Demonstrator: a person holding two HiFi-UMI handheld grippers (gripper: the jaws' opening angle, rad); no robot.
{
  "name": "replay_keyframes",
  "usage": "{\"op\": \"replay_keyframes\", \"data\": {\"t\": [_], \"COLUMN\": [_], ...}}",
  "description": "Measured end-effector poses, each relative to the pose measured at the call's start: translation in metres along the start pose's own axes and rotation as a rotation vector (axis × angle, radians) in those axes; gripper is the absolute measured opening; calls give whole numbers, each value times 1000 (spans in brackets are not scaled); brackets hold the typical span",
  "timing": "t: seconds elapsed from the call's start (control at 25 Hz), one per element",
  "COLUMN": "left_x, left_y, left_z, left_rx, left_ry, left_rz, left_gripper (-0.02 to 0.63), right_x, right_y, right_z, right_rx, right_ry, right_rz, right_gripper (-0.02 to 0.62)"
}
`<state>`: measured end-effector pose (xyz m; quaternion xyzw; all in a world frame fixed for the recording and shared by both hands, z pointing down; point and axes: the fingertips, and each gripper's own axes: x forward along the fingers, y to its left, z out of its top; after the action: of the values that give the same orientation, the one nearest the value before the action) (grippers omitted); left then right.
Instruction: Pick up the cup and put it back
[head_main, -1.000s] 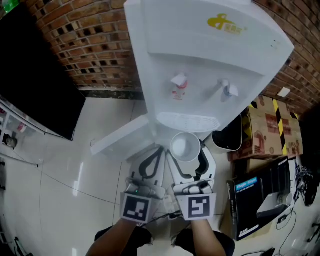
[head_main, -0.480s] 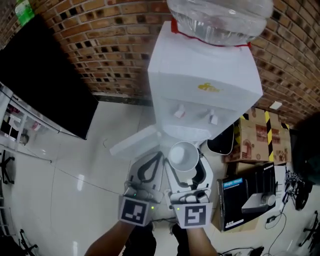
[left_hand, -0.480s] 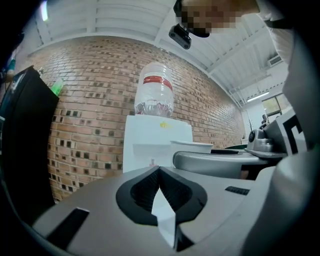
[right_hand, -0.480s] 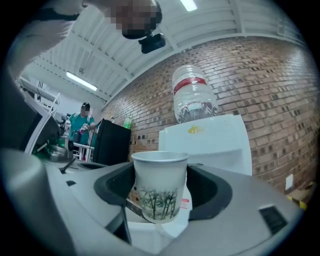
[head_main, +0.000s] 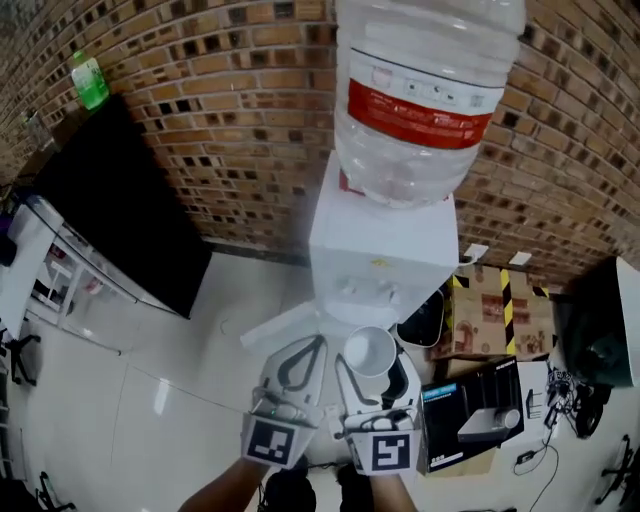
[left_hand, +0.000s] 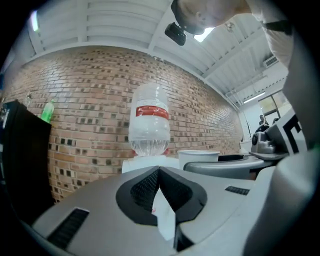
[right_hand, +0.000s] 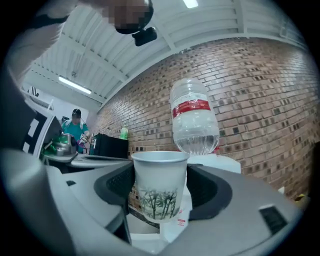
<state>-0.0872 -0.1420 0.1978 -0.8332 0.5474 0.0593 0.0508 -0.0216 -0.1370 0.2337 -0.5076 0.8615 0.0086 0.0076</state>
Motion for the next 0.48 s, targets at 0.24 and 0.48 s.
{"op": "replay_keyframes", "data": {"t": [0.24,0.48], "left_x": [-5,-10], "left_y": [-13,-32], "left_z": [67,118], "left_rx": [6,37], "left_ry": [-13,-19], "left_rz": [-2,-32], "left_gripper": [3,3], "right_x": [-16,-29], "right_y": [-15,-19], "right_z": [68,125], "right_rx": [-8,-25], "right_ry": [48,77], "right_rz": [-20,-17], "right_gripper": [331,331]}}
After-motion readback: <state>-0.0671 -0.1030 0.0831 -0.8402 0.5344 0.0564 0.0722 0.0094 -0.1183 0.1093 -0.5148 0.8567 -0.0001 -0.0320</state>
